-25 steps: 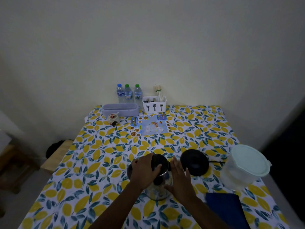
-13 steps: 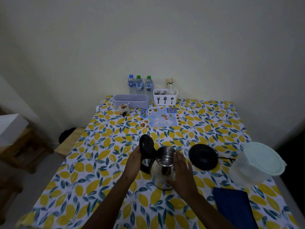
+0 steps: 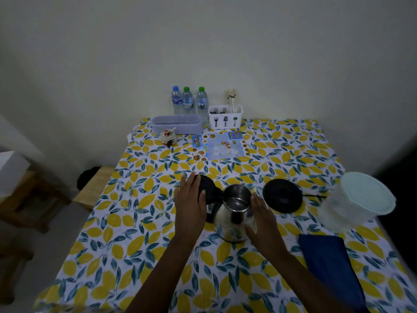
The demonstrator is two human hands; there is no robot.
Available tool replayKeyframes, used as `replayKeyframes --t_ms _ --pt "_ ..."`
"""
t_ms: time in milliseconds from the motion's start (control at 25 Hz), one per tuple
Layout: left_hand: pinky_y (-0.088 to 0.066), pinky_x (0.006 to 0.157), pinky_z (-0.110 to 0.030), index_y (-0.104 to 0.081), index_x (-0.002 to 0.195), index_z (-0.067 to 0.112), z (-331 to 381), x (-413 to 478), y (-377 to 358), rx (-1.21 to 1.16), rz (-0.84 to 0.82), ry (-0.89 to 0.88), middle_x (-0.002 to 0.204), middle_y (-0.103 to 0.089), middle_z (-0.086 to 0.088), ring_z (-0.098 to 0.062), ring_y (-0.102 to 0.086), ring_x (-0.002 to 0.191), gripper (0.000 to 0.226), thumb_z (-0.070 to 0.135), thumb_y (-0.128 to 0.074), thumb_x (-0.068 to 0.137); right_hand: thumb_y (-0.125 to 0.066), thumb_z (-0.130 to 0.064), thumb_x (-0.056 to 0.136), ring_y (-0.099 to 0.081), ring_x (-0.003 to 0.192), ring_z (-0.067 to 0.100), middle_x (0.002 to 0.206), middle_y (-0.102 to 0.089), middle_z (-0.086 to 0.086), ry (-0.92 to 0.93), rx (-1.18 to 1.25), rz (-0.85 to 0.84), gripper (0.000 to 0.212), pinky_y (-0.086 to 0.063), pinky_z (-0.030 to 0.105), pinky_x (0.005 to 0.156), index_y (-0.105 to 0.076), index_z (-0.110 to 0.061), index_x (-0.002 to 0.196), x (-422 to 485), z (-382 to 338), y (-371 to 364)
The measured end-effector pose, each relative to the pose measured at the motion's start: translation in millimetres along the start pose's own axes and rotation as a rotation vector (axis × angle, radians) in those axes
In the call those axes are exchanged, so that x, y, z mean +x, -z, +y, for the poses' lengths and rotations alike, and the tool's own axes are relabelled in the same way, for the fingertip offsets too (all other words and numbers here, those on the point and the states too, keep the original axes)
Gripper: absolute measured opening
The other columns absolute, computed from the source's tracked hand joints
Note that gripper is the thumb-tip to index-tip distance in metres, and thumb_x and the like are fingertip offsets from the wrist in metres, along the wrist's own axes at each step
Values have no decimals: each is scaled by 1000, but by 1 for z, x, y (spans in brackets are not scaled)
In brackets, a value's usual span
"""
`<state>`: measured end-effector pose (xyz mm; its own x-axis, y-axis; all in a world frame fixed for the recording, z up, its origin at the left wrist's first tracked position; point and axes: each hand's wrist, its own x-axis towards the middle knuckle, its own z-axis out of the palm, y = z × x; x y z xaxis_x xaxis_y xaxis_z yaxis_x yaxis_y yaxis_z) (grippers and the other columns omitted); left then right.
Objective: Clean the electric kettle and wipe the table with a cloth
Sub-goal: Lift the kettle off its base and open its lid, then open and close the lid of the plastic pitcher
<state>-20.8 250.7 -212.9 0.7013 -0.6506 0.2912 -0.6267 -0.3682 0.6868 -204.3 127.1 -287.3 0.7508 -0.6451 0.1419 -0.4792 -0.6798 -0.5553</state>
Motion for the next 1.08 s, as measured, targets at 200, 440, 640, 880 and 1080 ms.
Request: replayKeyframes --t_ms 200,440,640,880,1080 --pt "-7 121 -39 -49 137 15 28 -5 -36 96 -155 -306 148 -47 -2 -19 -25 146 37 24 -43 101 -56 -33 94 2 149 11 162 -5 -3 -84 -31 105 79 -14 42 119 -3 -26 151 -43 27 17" --pt "-11 123 -38 -36 146 19 82 -34 -125 12 -544 -549 156 -34 0 -10 -9 147 45 30 -39 102 -62 -29 91 -17 145 15 154 -19 -7 -349 -3 257 70 -26 42 118 -25 -17 149 -96 87 59" --pt "-6 122 -33 -35 146 17 136 -40 -191 -11 -671 -656 156 -31 3 -10 -6 148 45 26 -41 102 -60 -26 92 -23 144 19 152 -24 -5 -502 -1 351 61 -22 36 117 -33 -12 146 -130 150 107" --pt "-19 120 -39 -40 142 8 220 -36 -264 -8 -682 -734 153 -38 -7 -25 -22 147 46 21 -48 99 -64 -12 89 -37 138 27 147 -44 14 -540 48 514 56 -37 46 111 -42 -5 140 -131 226 170" --pt "-14 122 -43 -37 144 7 267 -18 -306 65 -691 -737 155 -34 -9 -26 -15 149 50 29 -45 100 -51 -19 96 -49 124 27 136 -53 14 -598 244 586 38 -33 24 102 -49 -7 132 -77 281 218"
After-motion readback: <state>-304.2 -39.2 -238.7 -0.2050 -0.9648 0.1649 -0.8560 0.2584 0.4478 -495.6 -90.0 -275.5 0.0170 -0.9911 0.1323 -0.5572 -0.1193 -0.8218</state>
